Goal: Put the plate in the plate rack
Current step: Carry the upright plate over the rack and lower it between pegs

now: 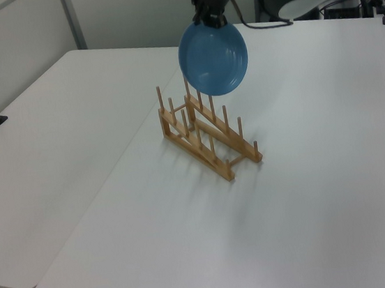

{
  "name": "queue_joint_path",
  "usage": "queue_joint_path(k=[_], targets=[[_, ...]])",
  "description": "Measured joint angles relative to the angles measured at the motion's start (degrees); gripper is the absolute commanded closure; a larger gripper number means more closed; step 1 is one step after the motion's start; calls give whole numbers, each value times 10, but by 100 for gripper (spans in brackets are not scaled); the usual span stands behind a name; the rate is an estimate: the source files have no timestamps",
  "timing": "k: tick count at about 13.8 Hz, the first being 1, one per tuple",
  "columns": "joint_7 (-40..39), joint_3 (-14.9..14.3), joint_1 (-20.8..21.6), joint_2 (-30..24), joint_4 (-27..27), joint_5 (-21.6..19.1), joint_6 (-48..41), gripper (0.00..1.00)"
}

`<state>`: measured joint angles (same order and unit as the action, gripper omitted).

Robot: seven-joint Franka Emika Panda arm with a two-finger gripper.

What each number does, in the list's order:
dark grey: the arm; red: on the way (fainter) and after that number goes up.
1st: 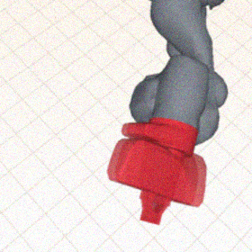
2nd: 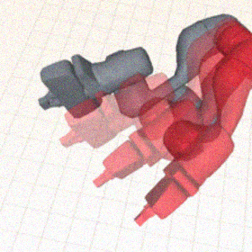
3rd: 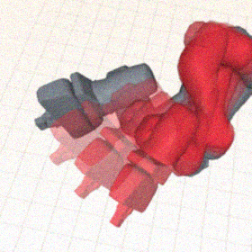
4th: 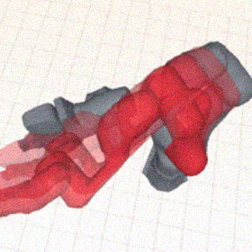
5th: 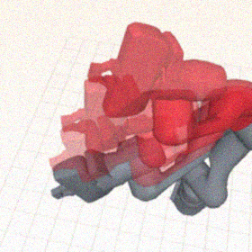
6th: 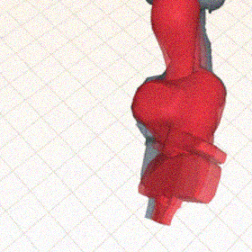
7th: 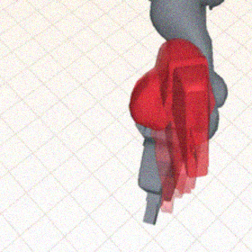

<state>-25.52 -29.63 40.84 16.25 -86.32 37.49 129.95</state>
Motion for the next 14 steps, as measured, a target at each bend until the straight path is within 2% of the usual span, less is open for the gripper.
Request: queue_joint_path(k=[7,10,14], targets=[[63,42,2,7,-2,71,1,100],[97,55,-3,7,-17,121,1,100],[139,91,-19,6,-36,166,1,100]])
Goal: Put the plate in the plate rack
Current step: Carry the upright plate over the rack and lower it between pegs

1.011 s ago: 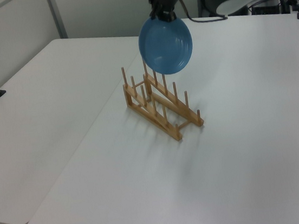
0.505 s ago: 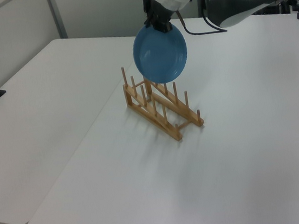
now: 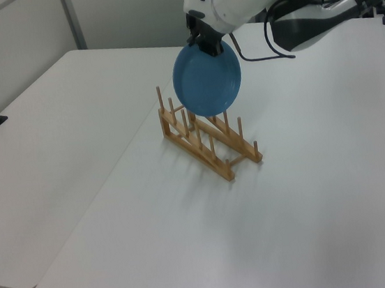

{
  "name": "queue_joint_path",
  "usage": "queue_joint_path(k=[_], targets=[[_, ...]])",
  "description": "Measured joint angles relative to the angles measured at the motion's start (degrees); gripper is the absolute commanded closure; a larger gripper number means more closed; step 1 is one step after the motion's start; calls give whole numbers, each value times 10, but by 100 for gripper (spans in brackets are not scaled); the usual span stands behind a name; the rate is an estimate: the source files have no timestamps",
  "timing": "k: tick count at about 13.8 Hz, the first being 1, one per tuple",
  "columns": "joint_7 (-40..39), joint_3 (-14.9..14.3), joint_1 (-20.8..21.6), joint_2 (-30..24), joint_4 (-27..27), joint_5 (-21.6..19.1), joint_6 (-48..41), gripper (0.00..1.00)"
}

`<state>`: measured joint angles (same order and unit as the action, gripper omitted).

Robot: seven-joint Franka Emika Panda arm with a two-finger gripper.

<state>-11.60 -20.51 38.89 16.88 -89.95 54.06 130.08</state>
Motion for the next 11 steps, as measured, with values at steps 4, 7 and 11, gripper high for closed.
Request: queue_joint_path(k=[4,7,11], targets=[[40,27,-7,-7,-27,49,0,100],[71,44,-14,-14,-48,81,0,100],[91,65,-18,-25,-76,96,0,100]])
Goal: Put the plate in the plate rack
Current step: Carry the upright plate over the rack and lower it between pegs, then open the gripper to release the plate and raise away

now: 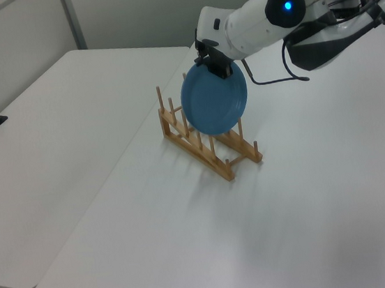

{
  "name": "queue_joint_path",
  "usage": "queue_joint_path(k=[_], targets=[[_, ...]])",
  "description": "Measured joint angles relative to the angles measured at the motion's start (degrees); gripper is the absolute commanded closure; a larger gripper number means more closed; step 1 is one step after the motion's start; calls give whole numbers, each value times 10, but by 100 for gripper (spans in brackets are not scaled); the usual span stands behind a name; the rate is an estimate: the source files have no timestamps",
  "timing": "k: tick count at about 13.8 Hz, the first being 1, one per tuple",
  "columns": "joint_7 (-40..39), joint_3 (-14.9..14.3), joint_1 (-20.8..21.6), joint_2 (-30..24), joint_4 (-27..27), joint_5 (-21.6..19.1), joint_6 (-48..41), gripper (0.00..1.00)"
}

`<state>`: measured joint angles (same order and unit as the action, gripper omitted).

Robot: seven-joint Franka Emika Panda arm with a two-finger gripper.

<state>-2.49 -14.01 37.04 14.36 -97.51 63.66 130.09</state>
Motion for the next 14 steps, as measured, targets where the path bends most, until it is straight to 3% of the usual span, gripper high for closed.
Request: queue_joint_path(k=[2,5,7,8,9,14], targets=[[11,6,-2,-3,-9,12,0,100],[17,12,-3,-5,-20,18,0,83],[22,16,-6,-5,-24,18,0,54],[27,20,-9,-5,-24,18,0,24],[32,24,-10,-5,-25,18,0,3],[82,34,-10,-5,-29,19,0,0]])
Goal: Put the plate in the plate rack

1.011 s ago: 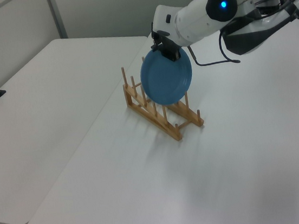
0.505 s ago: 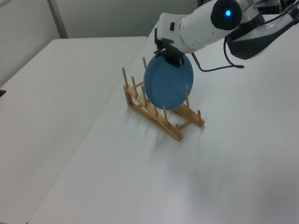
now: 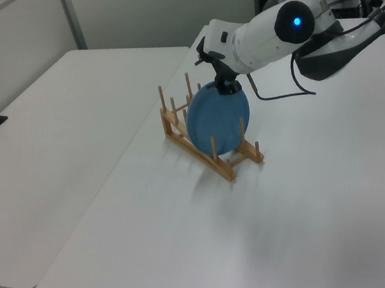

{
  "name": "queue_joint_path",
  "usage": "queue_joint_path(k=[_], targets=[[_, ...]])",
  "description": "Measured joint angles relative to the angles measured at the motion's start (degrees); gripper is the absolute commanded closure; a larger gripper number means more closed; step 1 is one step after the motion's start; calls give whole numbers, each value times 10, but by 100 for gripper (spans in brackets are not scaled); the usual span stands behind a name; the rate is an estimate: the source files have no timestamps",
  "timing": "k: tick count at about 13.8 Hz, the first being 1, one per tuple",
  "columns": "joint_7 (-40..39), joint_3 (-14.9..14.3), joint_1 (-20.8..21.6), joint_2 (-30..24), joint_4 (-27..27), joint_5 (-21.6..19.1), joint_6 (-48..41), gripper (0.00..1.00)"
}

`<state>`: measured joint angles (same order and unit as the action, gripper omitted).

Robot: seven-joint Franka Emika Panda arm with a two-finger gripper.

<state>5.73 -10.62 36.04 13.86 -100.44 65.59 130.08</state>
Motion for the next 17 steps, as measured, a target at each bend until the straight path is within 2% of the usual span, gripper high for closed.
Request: queue_joint_path(k=[3,6,8,10,12,13,14,15,17], targets=[[12,5,0,-1,0,0,0,0],[78,13,-2,-13,1,-2,0,0],[139,36,-23,-28,2,-37,0,0],[162,60,-49,-42,3,-119,0,0],[174,108,-105,-53,29,-271,-34,0],[175,127,-125,-54,47,-320,-69,0],[176,145,-151,-56,81,-391,-128,0],[178,152,-174,-57,110,-459,-181,0],[170,154,-210,-59,136,-525,-258,0]])
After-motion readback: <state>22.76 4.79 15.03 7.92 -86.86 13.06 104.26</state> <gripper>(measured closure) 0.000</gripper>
